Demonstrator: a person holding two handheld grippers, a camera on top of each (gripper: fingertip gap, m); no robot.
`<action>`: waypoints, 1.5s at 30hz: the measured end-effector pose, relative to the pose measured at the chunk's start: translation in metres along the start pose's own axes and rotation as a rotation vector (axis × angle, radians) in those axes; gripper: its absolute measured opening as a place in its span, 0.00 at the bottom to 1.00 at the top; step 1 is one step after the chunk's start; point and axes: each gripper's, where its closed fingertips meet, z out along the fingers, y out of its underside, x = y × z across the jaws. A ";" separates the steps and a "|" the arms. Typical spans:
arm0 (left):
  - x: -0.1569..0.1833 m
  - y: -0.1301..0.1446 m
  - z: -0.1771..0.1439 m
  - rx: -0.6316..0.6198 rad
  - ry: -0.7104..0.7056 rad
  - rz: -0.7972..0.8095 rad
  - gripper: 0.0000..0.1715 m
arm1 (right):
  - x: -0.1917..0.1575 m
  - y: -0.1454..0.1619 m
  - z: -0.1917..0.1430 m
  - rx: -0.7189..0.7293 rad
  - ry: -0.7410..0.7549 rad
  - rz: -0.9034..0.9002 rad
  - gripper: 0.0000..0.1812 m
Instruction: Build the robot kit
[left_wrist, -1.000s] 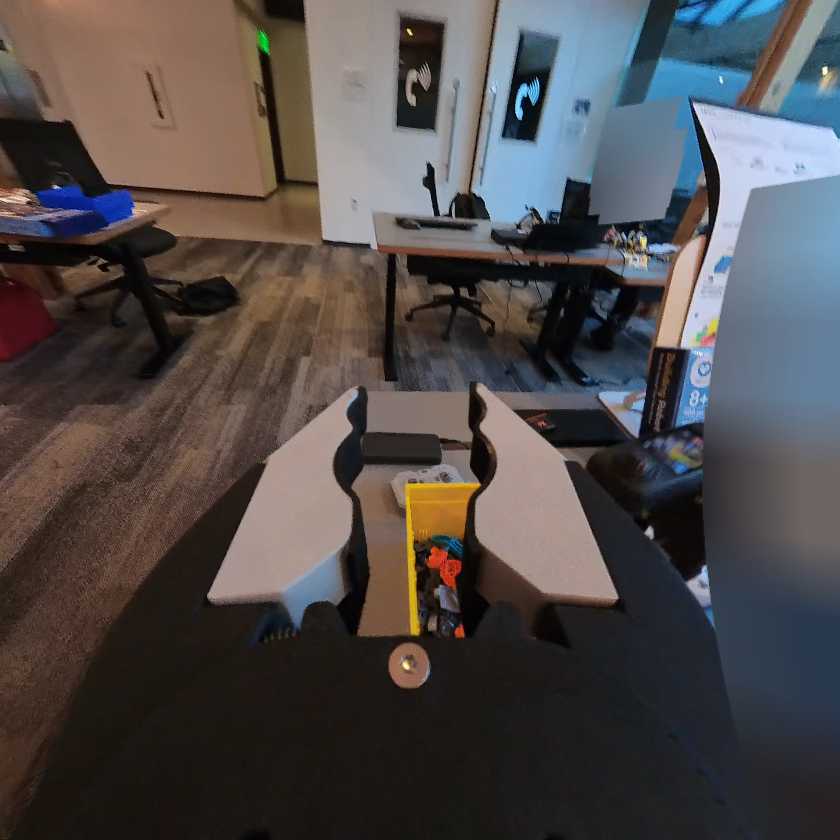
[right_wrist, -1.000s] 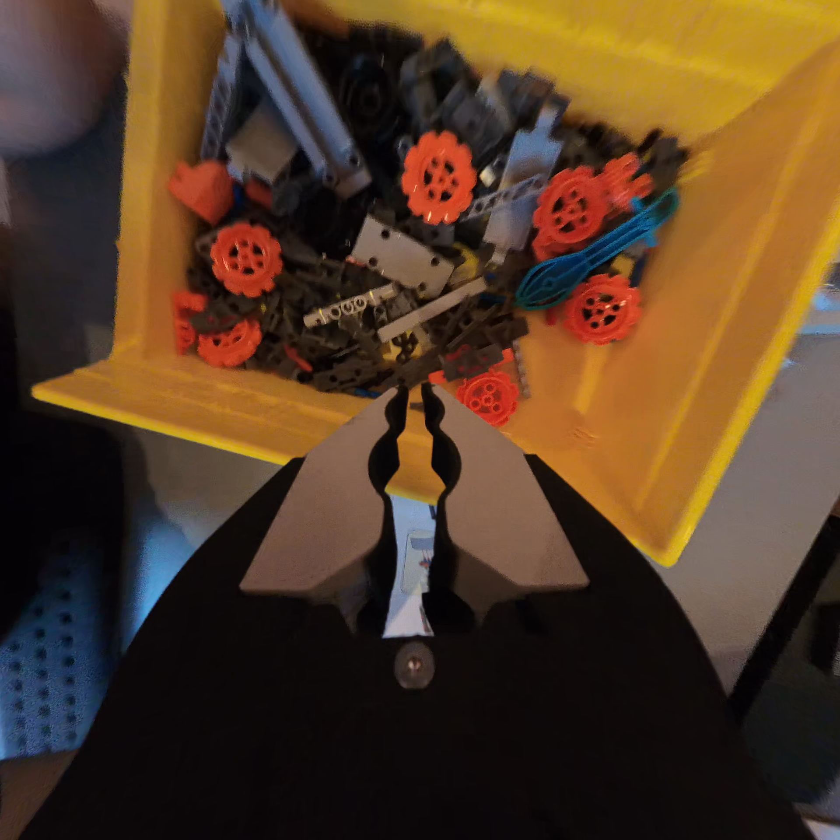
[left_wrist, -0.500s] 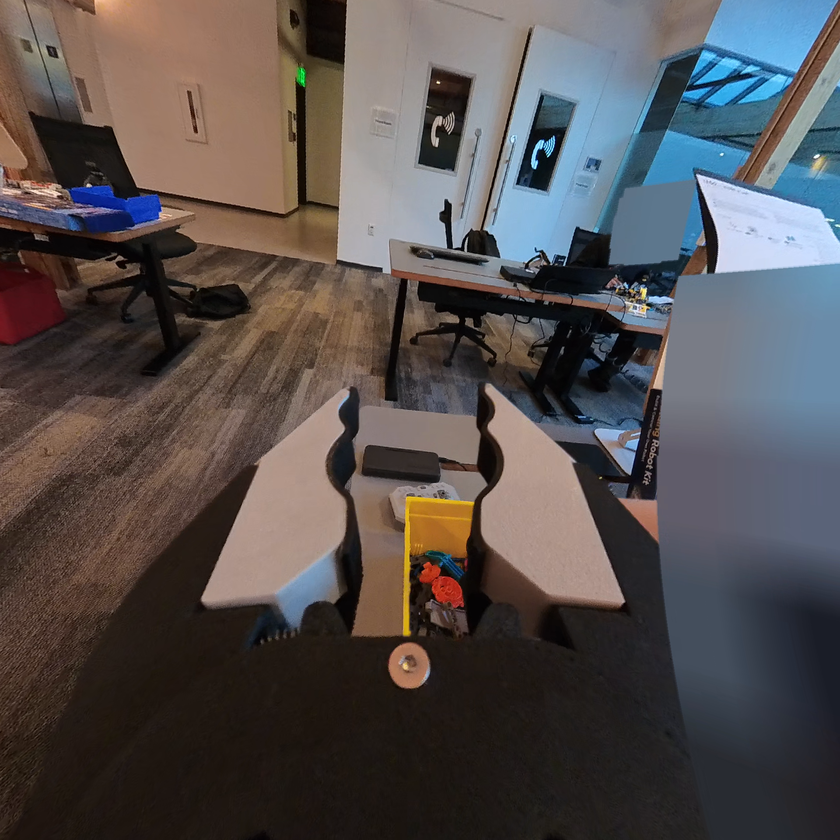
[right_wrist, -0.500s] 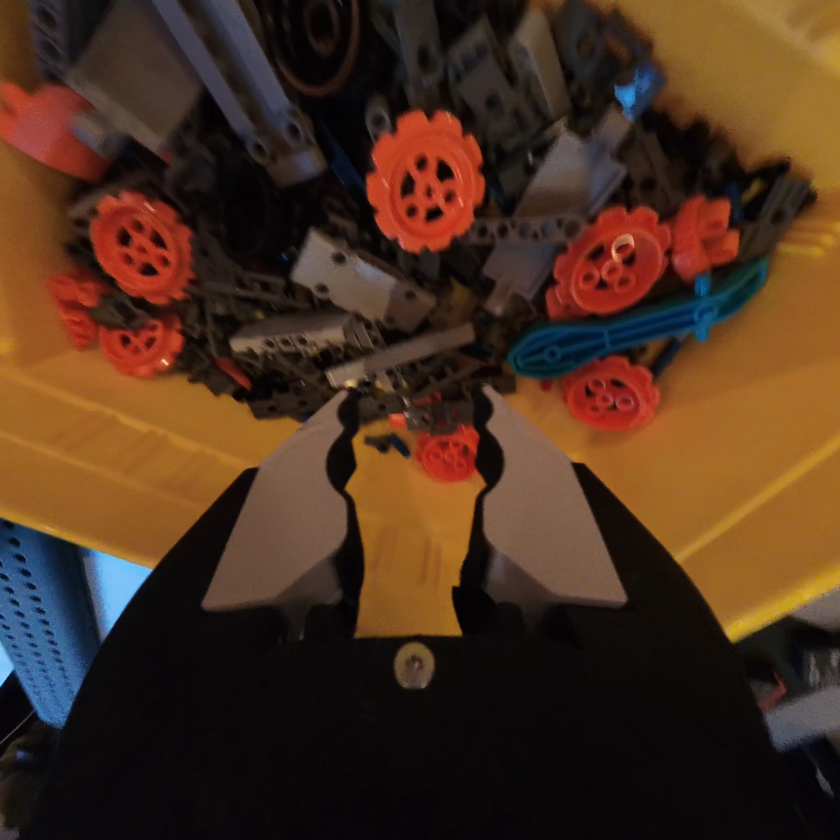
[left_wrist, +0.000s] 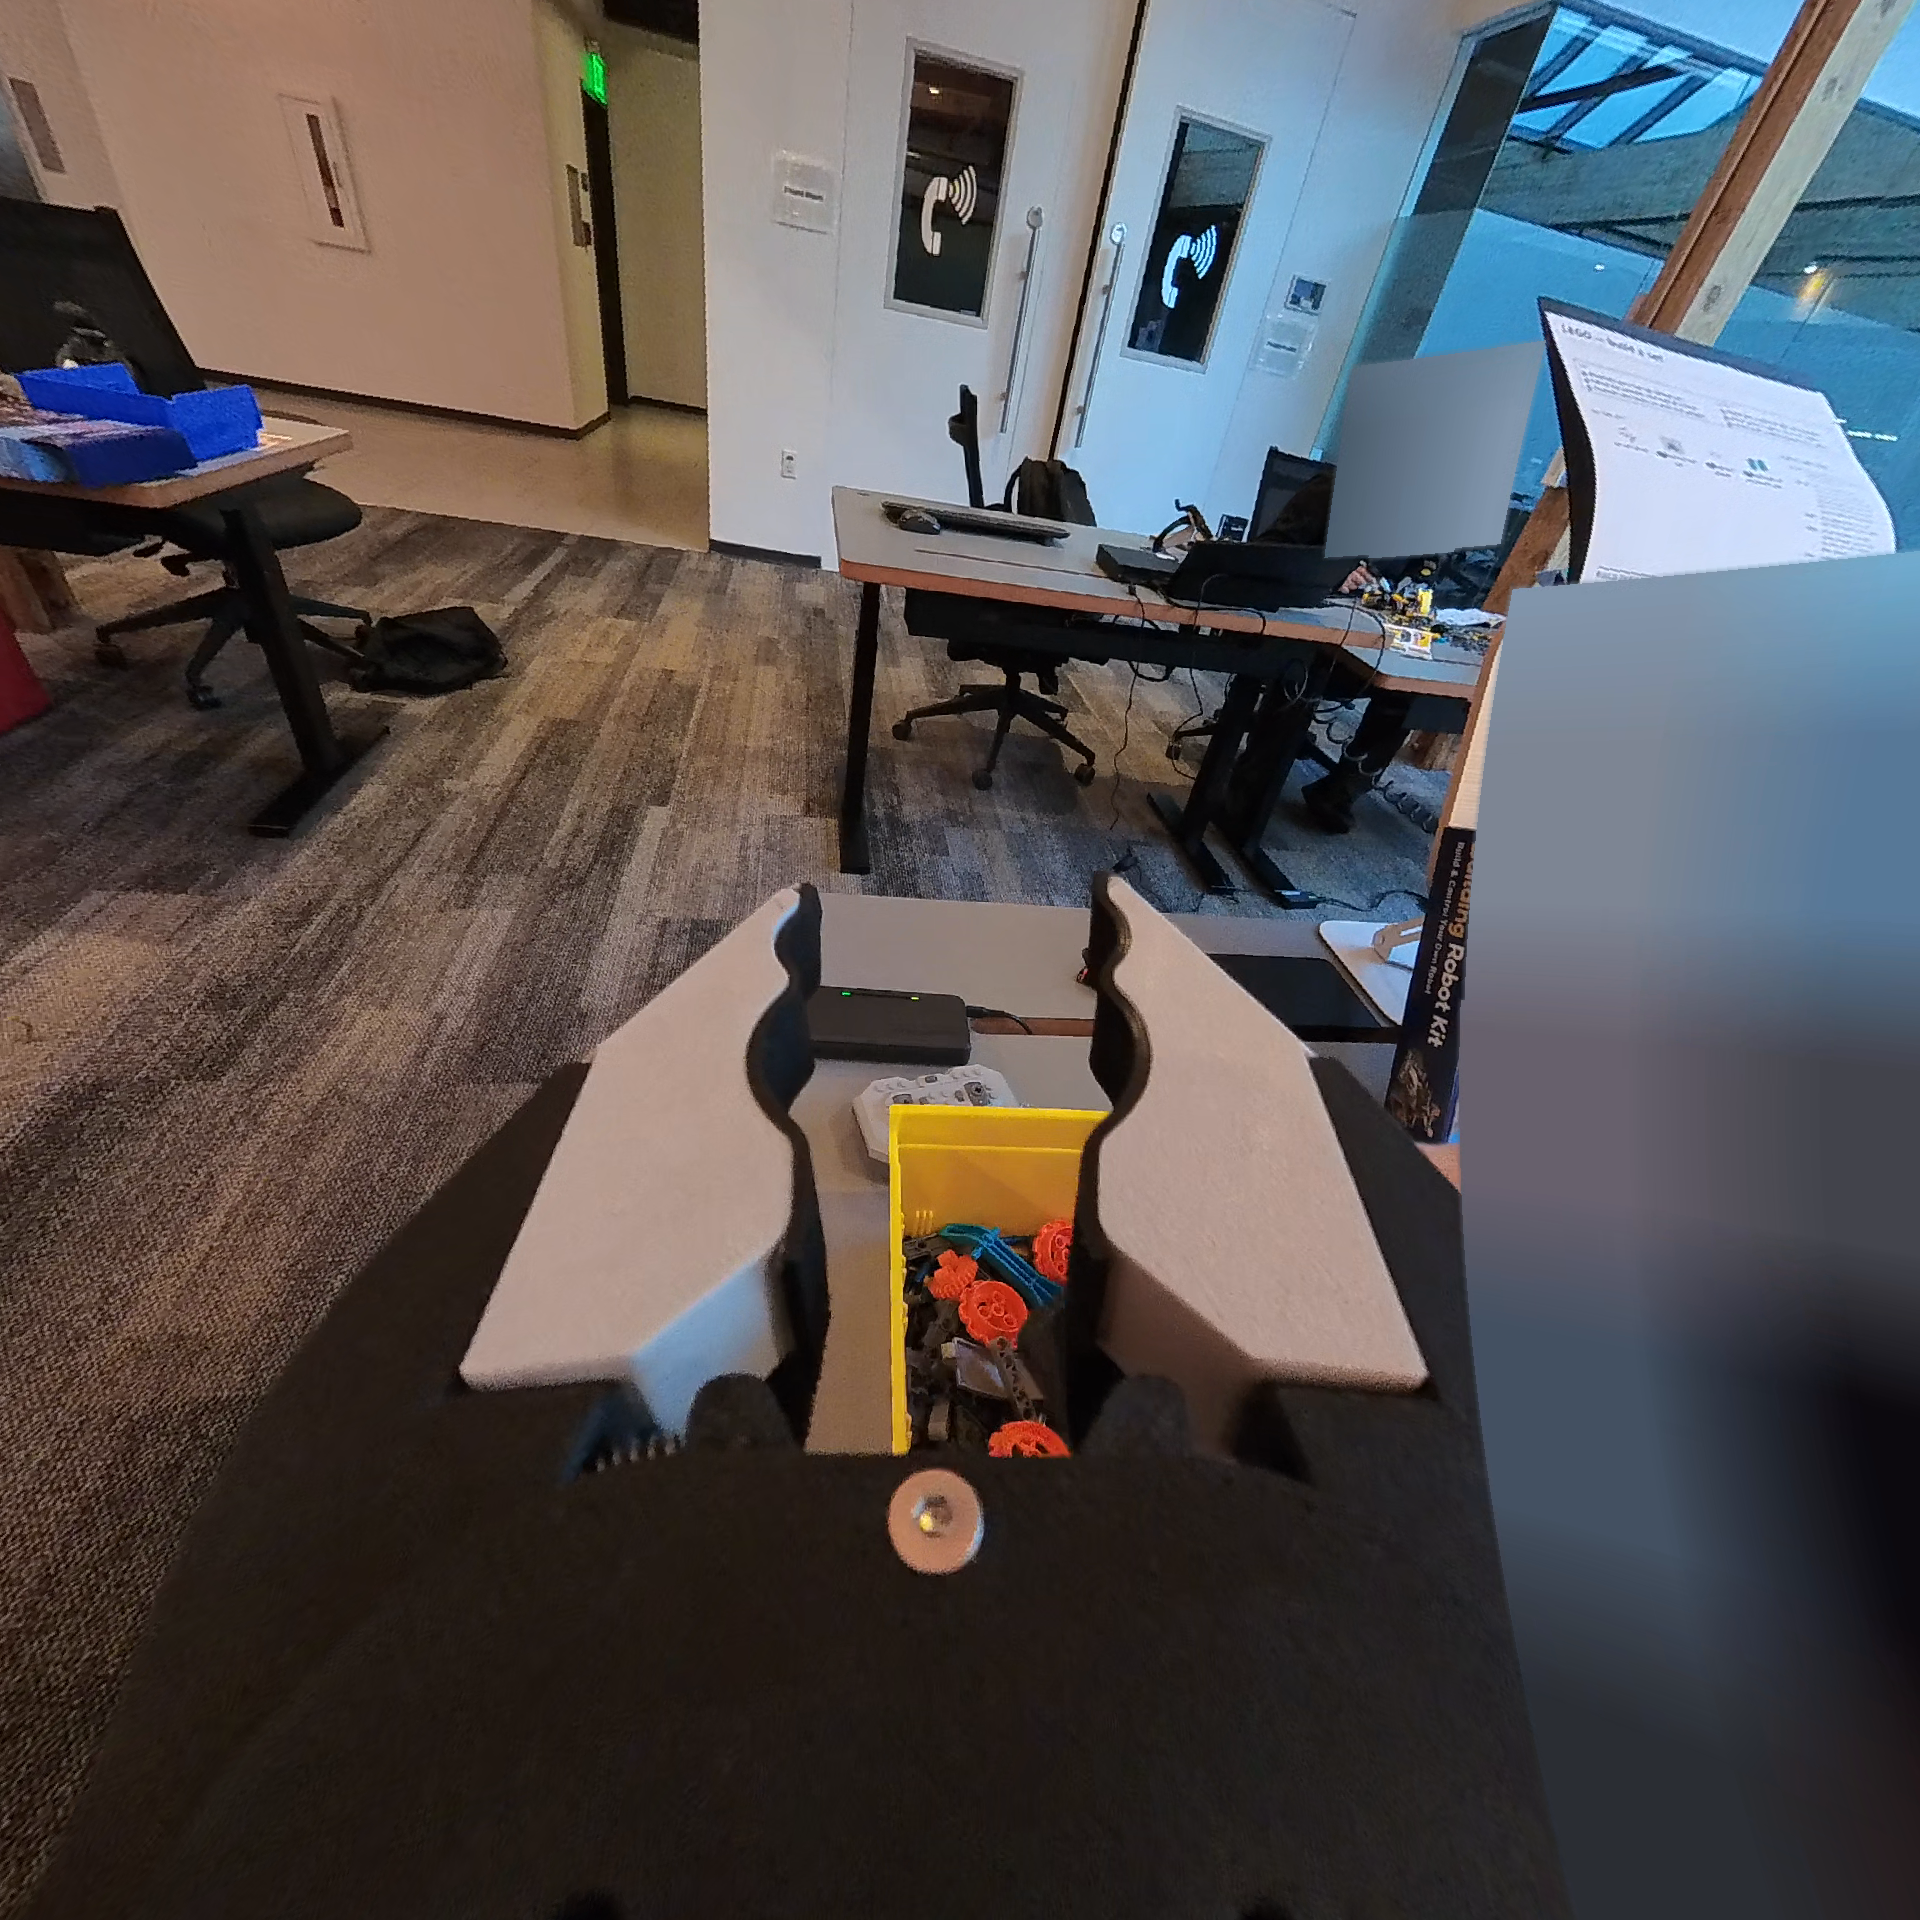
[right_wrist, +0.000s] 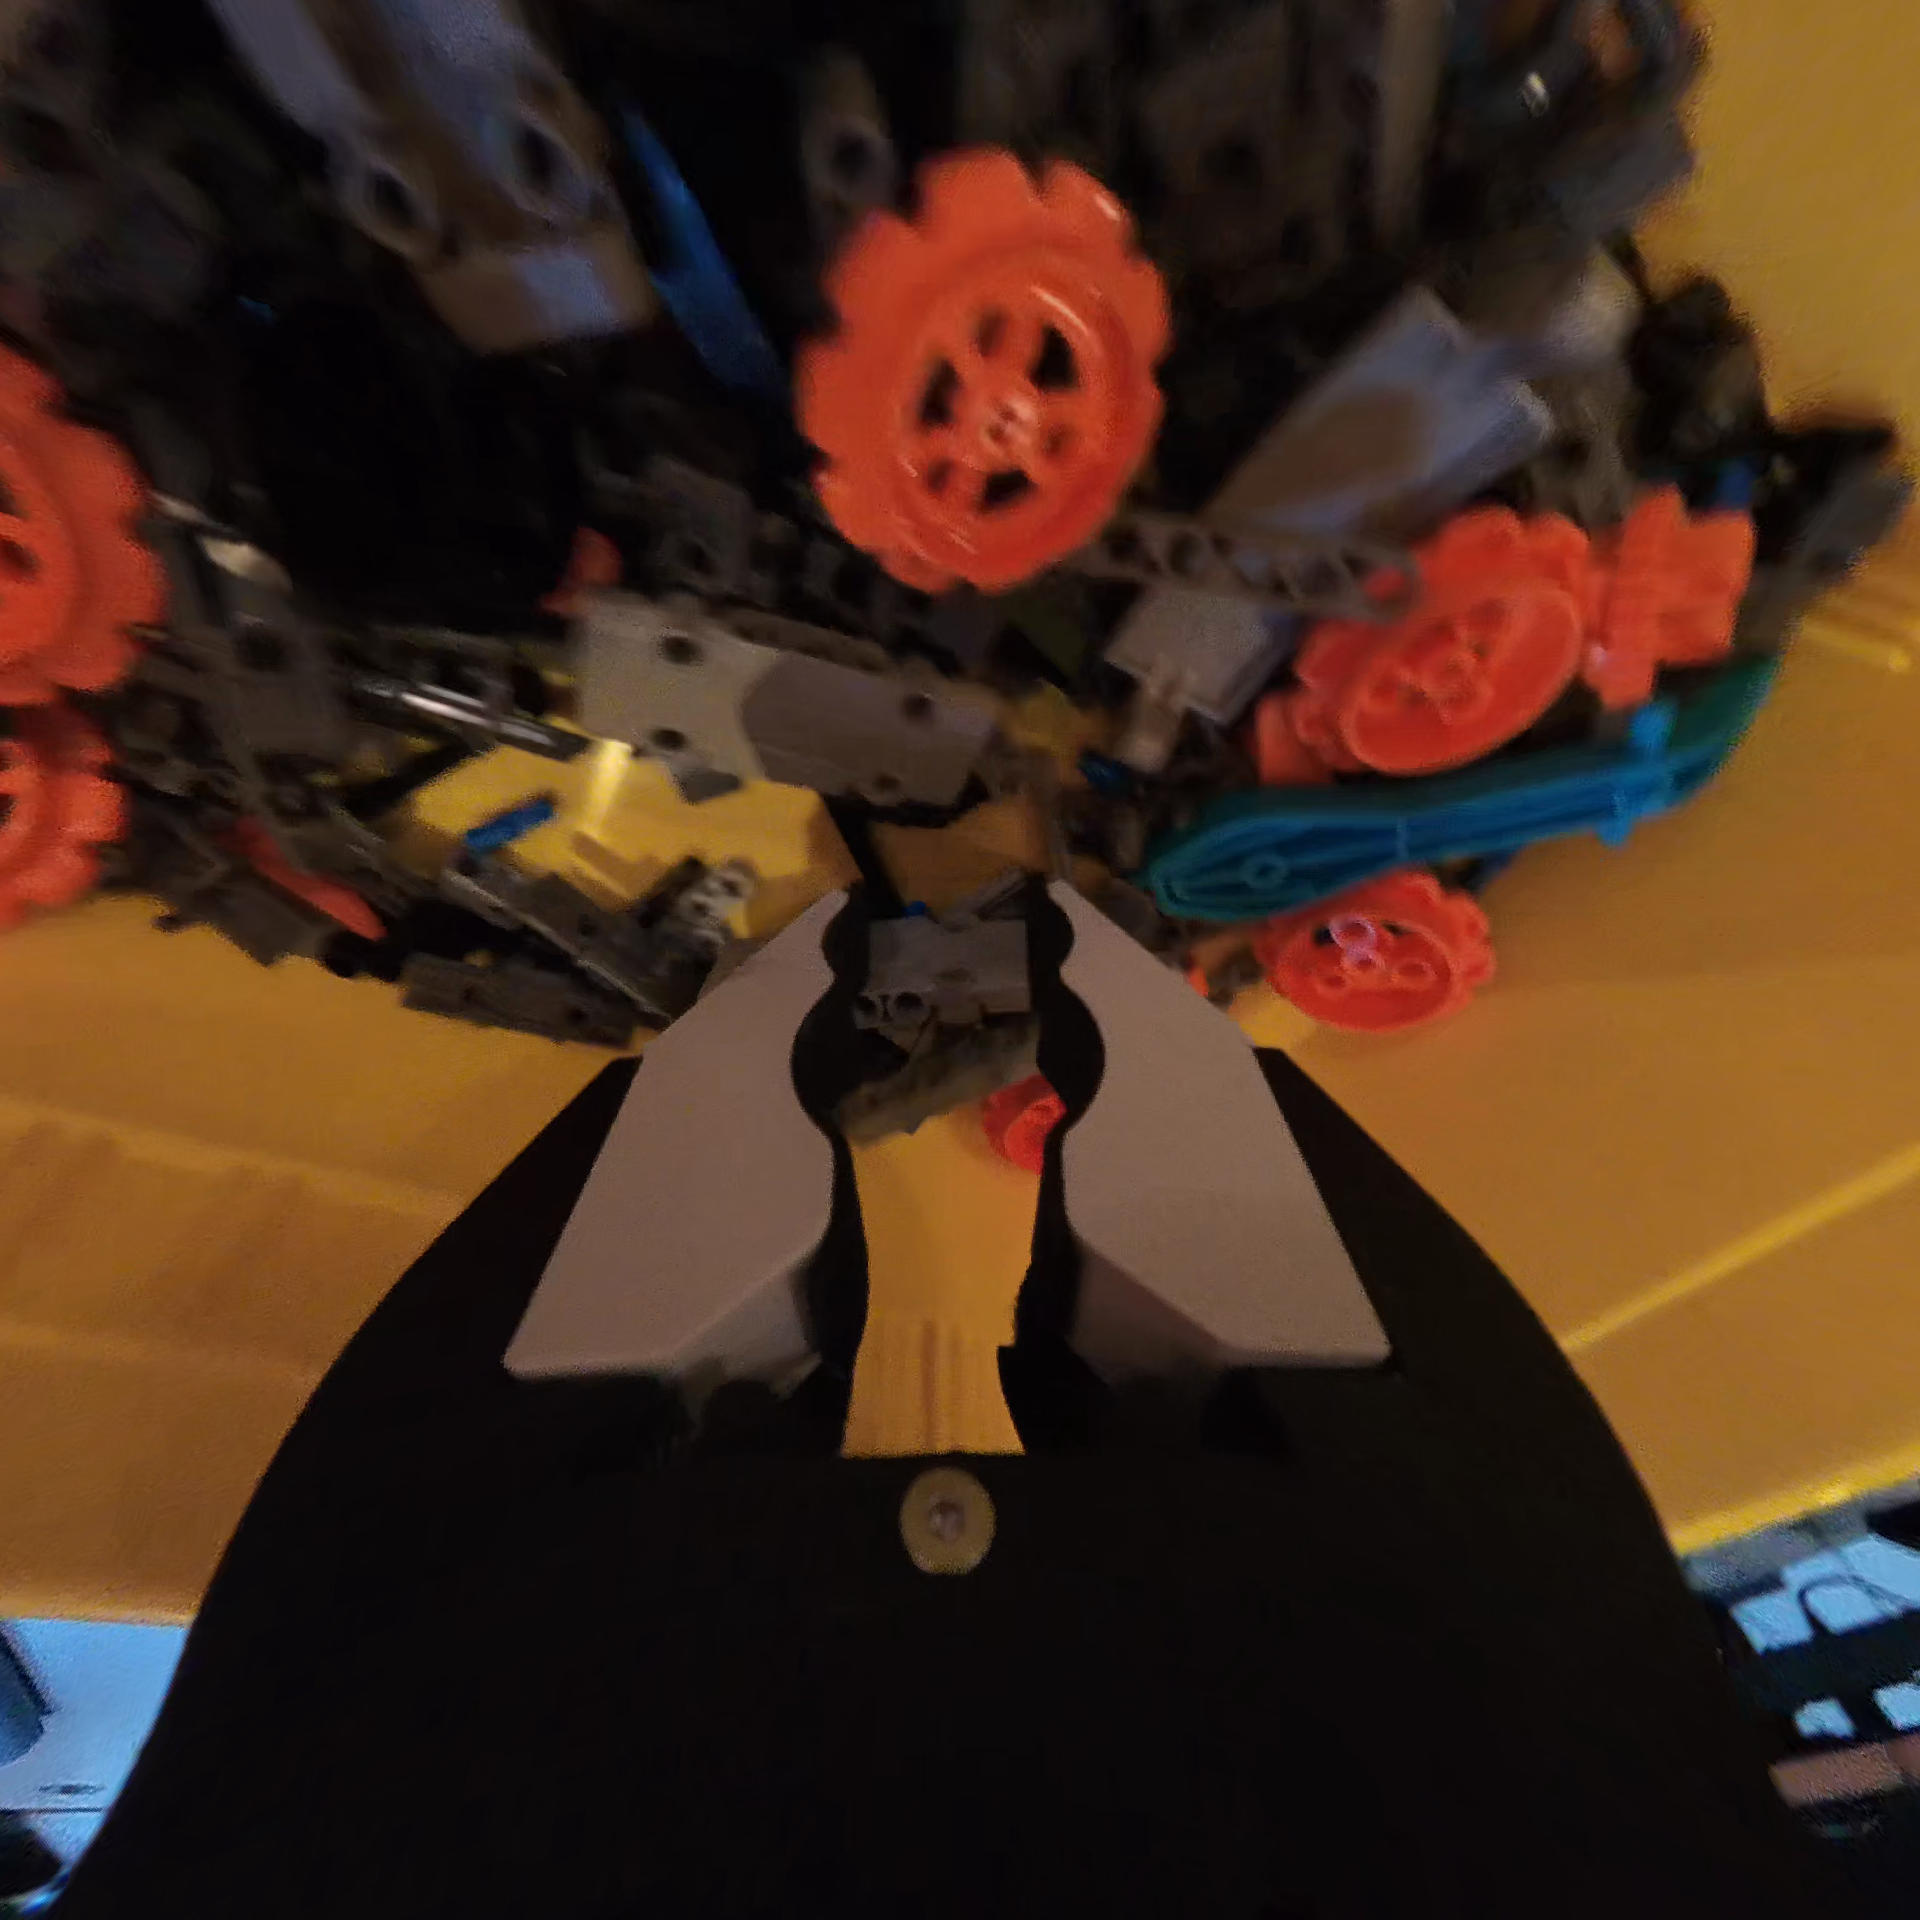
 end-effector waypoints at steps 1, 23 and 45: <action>0.000 0.000 0.000 0.000 0.004 -0.001 0.28 | 0.007 0.007 0.000 -0.012 0.006 0.024 0.13; 0.007 0.001 0.003 -0.007 0.033 0.001 0.28 | 0.017 0.009 -0.018 0.103 0.008 -0.062 0.12; 0.012 0.003 0.003 -0.018 0.060 0.003 0.28 | -0.001 -0.006 -0.013 0.126 -0.068 -0.109 0.02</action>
